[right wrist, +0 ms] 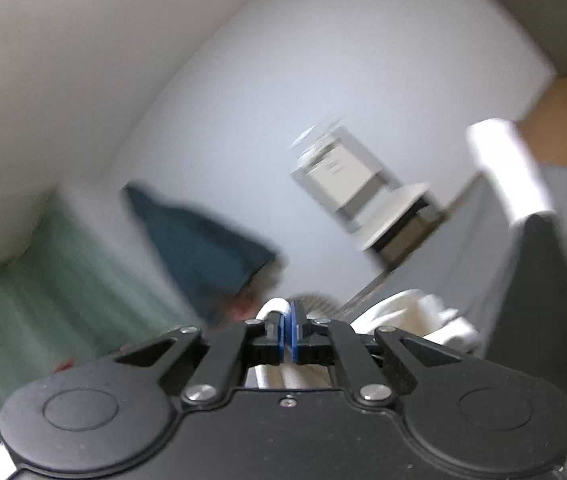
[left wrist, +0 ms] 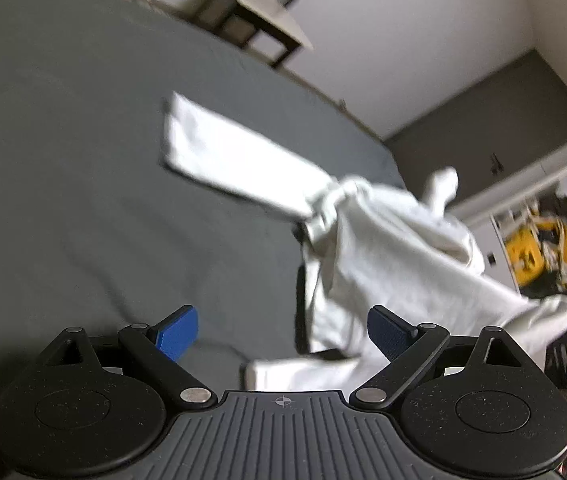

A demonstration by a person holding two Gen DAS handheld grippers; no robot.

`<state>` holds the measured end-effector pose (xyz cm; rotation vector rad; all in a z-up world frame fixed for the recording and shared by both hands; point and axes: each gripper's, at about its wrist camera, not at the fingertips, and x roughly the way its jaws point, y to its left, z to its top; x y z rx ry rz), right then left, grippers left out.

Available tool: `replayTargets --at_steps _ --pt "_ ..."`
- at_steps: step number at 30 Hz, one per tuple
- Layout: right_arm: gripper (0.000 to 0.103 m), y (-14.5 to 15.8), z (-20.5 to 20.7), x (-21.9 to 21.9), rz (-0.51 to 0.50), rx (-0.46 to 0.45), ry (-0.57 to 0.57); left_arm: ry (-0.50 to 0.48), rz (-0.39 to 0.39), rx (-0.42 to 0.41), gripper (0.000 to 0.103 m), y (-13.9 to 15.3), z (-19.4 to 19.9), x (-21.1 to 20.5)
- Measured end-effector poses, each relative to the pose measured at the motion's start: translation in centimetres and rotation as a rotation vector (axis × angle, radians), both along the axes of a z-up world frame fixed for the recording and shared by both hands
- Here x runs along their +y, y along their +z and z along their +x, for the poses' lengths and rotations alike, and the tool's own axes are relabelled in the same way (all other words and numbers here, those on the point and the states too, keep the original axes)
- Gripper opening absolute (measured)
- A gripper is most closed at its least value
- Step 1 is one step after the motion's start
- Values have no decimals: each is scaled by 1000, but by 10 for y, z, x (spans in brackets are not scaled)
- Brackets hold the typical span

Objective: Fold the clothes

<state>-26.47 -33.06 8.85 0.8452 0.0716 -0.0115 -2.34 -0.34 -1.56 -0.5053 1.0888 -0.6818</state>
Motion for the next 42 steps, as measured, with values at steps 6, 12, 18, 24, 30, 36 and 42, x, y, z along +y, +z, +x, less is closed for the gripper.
replayTargets --at_steps 6,12,18,24,30,36,42 --pt "4 -14 -26 -44 20 140 -239 -76 -10 12 92 -10 4 -54" --pt "7 -50 -50 -76 176 385 -381 -45 -51 17 92 -14 21 -87" --pt "23 -26 -59 -57 -17 486 -322 17 -28 -29 92 -14 54 -113" --pt "39 26 -39 -3 -361 441 -182 59 -37 -24 92 -24 92 -139" --pt "56 43 34 92 -909 464 234 14 -48 13 53 -47 97 -171" --pt "67 12 84 154 -1453 566 677 22 -88 18 8 -52 91 -174" --pt "32 -12 125 153 -1468 725 809 52 -139 -70 6 -16 93 -149"
